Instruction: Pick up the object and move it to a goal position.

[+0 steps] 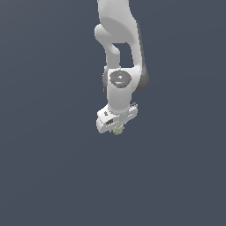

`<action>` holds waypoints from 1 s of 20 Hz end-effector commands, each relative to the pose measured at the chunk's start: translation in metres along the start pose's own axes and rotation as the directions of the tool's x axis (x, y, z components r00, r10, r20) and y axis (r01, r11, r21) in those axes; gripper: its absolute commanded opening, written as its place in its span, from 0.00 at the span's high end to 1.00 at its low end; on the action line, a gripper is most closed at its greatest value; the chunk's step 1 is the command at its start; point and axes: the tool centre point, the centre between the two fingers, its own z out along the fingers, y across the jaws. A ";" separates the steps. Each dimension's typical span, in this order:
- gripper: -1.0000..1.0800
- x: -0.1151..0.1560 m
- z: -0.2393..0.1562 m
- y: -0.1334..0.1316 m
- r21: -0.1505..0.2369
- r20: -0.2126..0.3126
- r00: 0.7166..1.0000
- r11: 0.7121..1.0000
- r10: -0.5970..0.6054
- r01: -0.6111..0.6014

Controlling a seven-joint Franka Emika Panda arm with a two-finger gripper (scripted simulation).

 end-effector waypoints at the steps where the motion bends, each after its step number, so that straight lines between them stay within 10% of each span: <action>1: 1.00 0.004 -0.022 0.010 0.000 -0.001 1.000 1.000 0.000 0.000; 20: 1.00 0.041 -0.182 0.085 0.001 -0.001 1.000 1.000 0.000 0.000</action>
